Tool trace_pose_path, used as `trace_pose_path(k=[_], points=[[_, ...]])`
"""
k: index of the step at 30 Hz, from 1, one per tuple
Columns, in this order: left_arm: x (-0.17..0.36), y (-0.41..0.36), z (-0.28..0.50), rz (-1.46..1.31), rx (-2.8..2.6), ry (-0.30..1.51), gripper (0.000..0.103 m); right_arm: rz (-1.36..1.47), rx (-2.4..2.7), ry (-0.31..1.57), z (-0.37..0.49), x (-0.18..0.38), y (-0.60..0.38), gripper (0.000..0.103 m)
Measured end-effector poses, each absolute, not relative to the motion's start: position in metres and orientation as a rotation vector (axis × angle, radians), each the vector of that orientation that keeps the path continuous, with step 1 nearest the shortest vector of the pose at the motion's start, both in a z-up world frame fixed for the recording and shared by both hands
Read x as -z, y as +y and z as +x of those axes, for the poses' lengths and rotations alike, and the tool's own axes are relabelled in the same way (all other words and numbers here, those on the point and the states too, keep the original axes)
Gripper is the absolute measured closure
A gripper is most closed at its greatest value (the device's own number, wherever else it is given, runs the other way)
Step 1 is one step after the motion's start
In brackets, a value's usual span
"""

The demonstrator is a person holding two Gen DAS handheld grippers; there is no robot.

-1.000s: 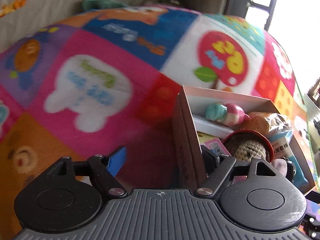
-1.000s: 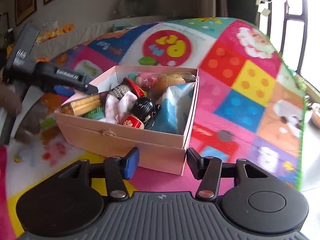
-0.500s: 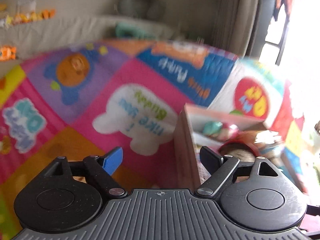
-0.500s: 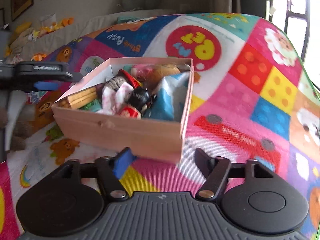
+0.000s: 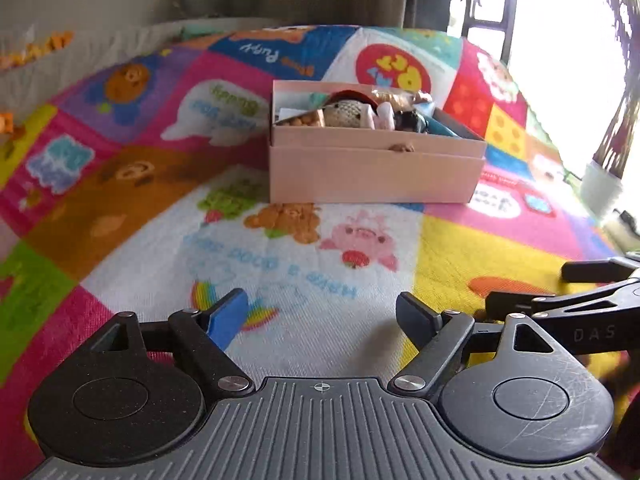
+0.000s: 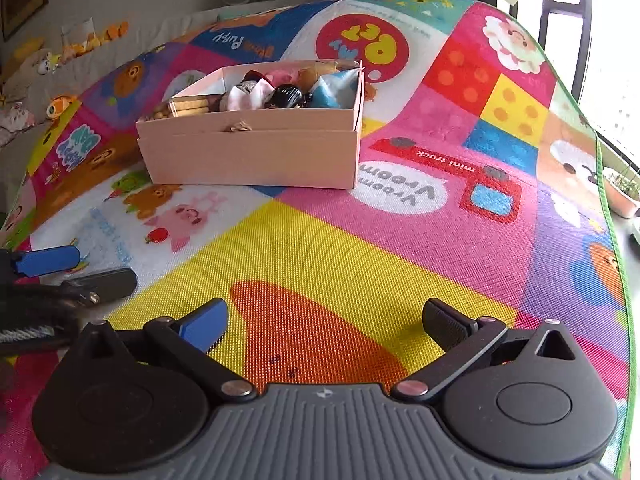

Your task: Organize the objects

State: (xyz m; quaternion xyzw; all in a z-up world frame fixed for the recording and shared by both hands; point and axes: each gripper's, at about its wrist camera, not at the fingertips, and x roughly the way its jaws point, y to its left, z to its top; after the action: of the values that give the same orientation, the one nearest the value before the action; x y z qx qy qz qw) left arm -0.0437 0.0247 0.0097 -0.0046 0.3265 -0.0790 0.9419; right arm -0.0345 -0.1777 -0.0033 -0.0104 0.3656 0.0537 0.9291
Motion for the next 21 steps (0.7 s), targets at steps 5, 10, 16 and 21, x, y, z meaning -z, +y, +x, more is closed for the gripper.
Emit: trace_pose_path(k=[5, 10, 16, 21], points=[[-0.007, 0.01, -0.034, 0.033, 0.075, 0.678, 0.01, -0.02, -0.064, 0.719, -0.025, 0.007, -0.179, 0.0], [-0.005, 0.01, -0.03, 0.016, 0.057, 0.679, 0.008, -0.002, -0.034, 0.706, -0.017, 0.008, -0.183, 0.0], [-0.005, 0.006, -0.023, 0.005, 0.023, 0.68, 0.007, 0.003, -0.035, 0.691, -0.019, 0.009, -0.184, 0.0], [-0.005, 0.007, -0.023, -0.004, 0.025, 0.678, 0.007, 0.005, -0.028, 0.692, -0.015, 0.009, -0.185, 0.0]])
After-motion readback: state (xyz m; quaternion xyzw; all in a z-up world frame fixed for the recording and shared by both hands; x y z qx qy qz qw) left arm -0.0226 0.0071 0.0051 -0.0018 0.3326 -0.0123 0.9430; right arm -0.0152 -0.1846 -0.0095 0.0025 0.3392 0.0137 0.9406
